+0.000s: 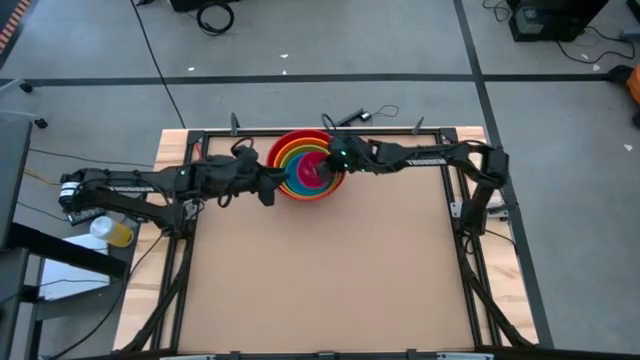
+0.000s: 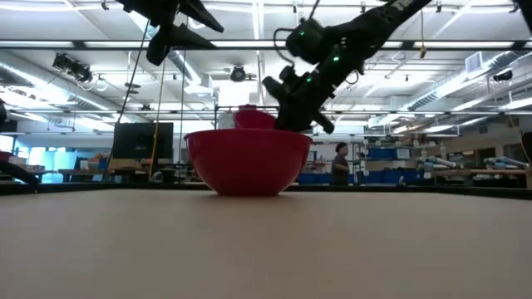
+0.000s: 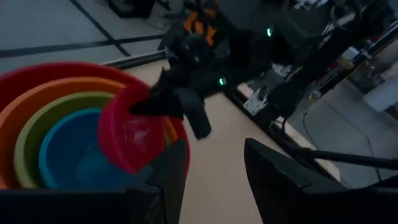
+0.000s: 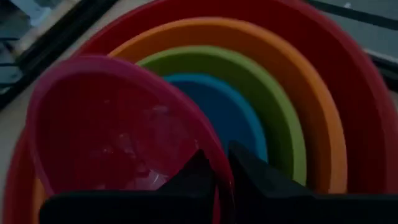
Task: Nest bowls inside each other
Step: Stack the pink bowl on top of the blue bowl
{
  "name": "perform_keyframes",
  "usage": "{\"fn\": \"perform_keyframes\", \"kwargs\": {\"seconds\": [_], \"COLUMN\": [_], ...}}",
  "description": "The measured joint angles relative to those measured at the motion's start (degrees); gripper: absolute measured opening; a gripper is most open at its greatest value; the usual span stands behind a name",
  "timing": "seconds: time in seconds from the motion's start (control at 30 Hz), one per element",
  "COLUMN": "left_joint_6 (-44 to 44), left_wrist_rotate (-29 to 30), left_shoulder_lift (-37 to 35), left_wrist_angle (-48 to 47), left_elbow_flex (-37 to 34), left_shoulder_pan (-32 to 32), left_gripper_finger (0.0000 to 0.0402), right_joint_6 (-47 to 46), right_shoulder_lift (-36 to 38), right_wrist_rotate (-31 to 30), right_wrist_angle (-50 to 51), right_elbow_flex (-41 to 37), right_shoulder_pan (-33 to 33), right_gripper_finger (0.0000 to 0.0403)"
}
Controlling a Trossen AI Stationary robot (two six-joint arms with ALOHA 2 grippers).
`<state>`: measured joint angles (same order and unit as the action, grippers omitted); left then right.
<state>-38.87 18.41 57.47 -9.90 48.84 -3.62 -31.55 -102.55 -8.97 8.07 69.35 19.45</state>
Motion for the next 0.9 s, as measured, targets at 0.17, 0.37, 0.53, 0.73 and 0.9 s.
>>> {"fn": "perform_keyframes", "kwargs": {"seconds": [0.17,0.37,0.53,0.73,0.9], "left_joint_6": [-1.56,-3.88,-3.99,-2.03,-1.99], "left_wrist_rotate": [-0.02,-0.02,-0.02,2.33,4.94], "left_shoulder_lift": [-0.04,-0.04,-0.04,-0.04,0.74], "left_wrist_angle": [-4.69,-8.65,-9.76,-9.64,-8.52], "left_elbow_flex": [0.00,0.00,0.00,0.00,0.00], "left_shoulder_pan": [0.02,0.02,0.02,-0.34,-1.99], "left_gripper_finger": [0.0162,0.0163,0.0163,0.0162,0.0162], "right_joint_6": [0.26,0.42,-1.27,-1.59,-5.65], "right_shoulder_lift": [-6.41,-10.86,-9.23,-4.74,-5.46], "right_wrist_rotate": [-0.34,4.14,4.40,7.92,6.09], "right_wrist_angle": [7.89,16.85,21.09,19.90,18.54], "right_elbow_flex": [8.45,15.55,16.17,16.26,16.26], "right_shoulder_pan": [0.92,1.89,2.66,3.58,3.29], "right_gripper_finger": [0.0066,0.0106,0.0124,0.0123,0.0121]}}
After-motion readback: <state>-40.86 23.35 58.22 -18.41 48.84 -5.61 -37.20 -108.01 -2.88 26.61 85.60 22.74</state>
